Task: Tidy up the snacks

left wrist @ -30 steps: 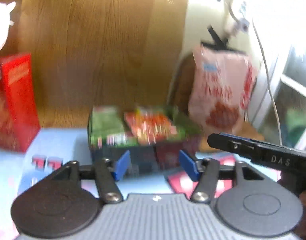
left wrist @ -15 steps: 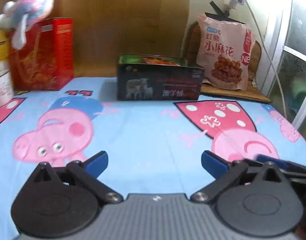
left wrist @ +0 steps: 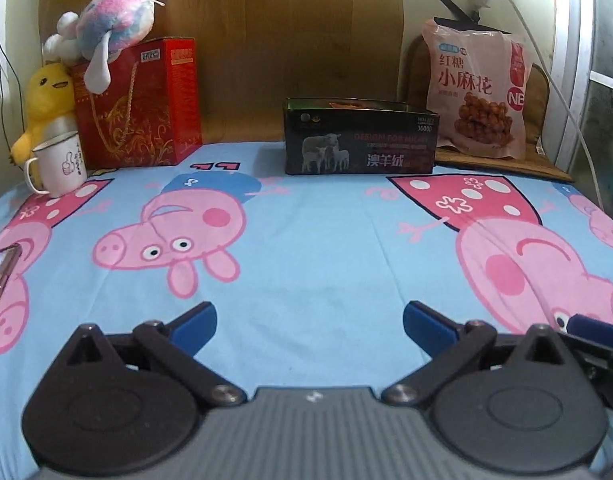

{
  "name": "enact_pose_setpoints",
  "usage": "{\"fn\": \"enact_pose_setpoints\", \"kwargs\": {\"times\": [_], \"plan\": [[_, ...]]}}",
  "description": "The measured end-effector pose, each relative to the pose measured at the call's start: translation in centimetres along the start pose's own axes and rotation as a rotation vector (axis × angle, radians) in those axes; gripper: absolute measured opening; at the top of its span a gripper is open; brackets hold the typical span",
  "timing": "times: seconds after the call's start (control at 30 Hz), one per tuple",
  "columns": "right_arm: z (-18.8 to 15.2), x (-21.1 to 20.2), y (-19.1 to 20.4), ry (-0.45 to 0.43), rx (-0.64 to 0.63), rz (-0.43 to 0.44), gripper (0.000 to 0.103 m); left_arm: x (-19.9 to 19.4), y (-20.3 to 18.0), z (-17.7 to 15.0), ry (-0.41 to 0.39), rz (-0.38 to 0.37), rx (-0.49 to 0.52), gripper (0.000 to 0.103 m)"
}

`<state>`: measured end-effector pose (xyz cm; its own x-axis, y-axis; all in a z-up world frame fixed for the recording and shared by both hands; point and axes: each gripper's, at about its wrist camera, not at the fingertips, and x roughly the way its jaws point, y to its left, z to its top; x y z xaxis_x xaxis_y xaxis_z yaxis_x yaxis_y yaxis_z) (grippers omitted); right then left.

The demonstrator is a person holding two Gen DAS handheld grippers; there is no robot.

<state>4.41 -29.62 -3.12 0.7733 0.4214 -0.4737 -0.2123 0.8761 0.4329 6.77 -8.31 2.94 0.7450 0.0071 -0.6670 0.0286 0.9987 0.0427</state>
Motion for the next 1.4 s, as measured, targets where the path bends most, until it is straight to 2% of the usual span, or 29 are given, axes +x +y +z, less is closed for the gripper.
{"fn": "enact_pose_setpoints", "kwargs": {"times": [0.2, 0.5, 0.67, 0.77, 1.03, 1.23, 1.4], "plan": [[-0.4, 0.1, -0.2, 0.016, 0.005, -0.002, 0.099, -0.5, -0.8, -0.6, -0.019, 0.030, 0.045, 0.103], [-0.6, -0.4, -0.6, 0.011, 0.016, -0.022, 0.100, -0.2, -1.6, -1.3, 0.015, 0.016, 0.053, 0.103], [-0.4, 0.0, -0.7, -0.003, 0.039, -0.036, 0.101, 0.2, -1.7, -1.3, 0.024, 0.040, 0.078, 0.103], [-0.5, 0.3, -0.8, 0.000, 0.041, -0.039, 0.101, 0.6, -1.4, -1.4, 0.032, 0.035, 0.061, 0.103], [-0.3, 0.4, -1.1, -0.045, 0.014, -0.112, 0.101, 1.9, -1.3, -1.0, 0.038, 0.029, 0.049, 0.103], [-0.4, 1.3, -0.9, -0.059, -0.006, -0.170, 0.101, 2.4, -1.5, -1.4, 0.041, 0.080, 0.098, 0.103], [-1.1, 1.5, -0.8, -0.079, -0.026, -0.222, 0.101, 2.4, -1.3, -1.5, 0.034, 0.090, 0.094, 0.103]]}}
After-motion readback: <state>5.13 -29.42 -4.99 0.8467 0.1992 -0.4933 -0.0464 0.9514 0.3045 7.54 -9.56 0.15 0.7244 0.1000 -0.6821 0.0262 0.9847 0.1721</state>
